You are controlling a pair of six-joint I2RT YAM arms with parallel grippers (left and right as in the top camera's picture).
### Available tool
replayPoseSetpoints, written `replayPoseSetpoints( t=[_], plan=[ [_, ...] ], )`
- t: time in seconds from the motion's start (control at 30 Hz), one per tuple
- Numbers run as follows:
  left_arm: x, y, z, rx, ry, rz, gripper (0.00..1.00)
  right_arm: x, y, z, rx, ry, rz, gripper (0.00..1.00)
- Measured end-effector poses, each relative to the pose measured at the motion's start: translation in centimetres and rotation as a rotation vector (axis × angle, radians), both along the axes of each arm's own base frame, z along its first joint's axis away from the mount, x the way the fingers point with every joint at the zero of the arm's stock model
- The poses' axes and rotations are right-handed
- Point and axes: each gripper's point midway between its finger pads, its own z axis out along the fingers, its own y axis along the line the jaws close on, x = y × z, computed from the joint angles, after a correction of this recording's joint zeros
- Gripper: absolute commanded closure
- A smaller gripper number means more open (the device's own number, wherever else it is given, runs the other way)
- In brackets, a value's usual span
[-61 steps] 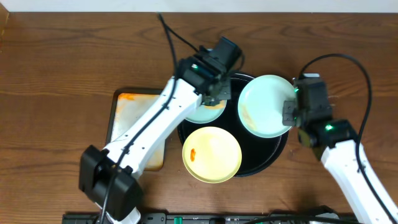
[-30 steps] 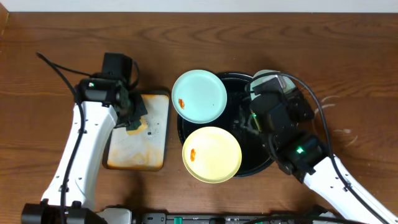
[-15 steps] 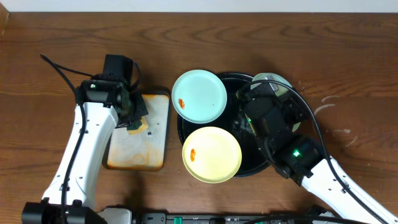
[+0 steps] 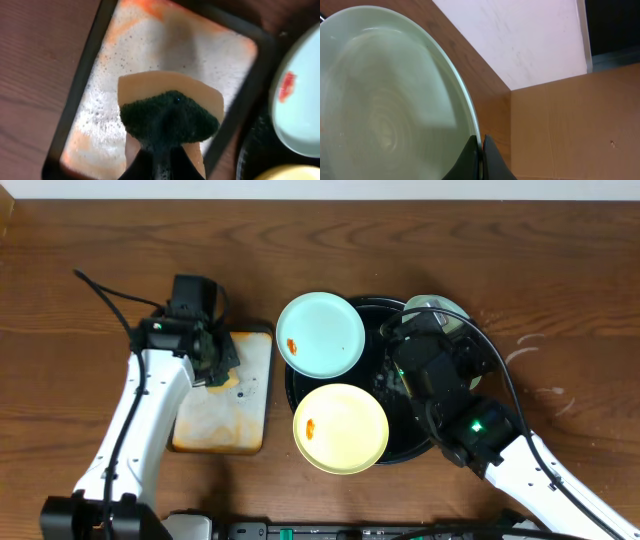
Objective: Clean dirty plates on tray and stack at the side
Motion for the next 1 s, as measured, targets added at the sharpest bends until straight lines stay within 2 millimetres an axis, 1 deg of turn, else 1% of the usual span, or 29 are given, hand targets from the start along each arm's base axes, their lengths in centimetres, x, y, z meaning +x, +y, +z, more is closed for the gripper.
replayPoseSetpoints(
  t=[0.17, 0.27, 0.53, 0.77, 1.0],
  plan=[
    [-0.6, 0.1, -3.7, 0.006, 0.016, -0.004, 0.93, 0.0, 0.0, 0.0, 0.002, -0.003, 0.0, 0.99],
    [-0.7, 0.1, -6.0, 0.007, 0.014, -0.006, 0.93, 0.0, 0.0, 0.1, 0.002, -0.003, -0.001, 0.99],
    [-1.4, 0.2, -10.2, 0.009, 0.039, -0.006, 0.93, 0.0, 0.0, 0.1, 0.001, -0.004, -0.002, 0.99],
    [-1.1, 0.2, -11.3, 0.01, 0.048, -0.006, 0.93, 0.0, 0.0, 0.1, 0.001, -0.004, -0.002, 0.99],
    [-1.0, 0.2, -11.4, 0.01, 0.052, -0.006, 0.93, 0.0, 0.0, 0.1, 0.001, -0.004, -0.002, 0.99]
  ],
)
